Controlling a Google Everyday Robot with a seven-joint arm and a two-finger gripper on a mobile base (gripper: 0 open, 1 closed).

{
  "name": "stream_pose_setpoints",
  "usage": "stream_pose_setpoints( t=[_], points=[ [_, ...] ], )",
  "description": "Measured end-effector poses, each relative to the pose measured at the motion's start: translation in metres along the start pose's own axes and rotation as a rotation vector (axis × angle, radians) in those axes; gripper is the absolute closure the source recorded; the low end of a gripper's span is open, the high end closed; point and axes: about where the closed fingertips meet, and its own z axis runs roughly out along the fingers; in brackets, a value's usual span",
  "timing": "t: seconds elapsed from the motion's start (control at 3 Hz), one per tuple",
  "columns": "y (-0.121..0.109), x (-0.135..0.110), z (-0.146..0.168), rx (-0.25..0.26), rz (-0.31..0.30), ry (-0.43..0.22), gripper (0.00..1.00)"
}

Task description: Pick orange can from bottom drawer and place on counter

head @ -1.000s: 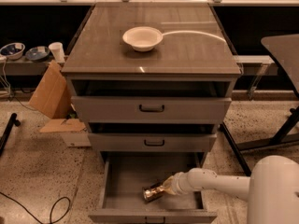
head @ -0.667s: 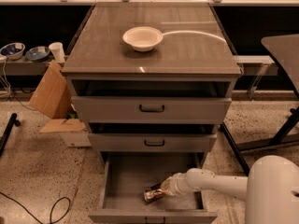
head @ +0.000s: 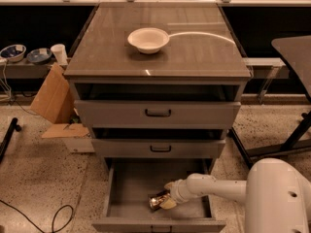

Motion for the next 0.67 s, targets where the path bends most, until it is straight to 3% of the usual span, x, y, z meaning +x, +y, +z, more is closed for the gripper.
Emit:
stream_pose_setpoints(
  t=[0.33, 0.67],
  points=[
    [0.0051, -0.0038, 0.0155, -0.028, -0.005, 0.0, 0.0],
    [0.0083, -0.0067, 0.0245, -0.042, -0.007, -0.003, 0.0]
  ],
)
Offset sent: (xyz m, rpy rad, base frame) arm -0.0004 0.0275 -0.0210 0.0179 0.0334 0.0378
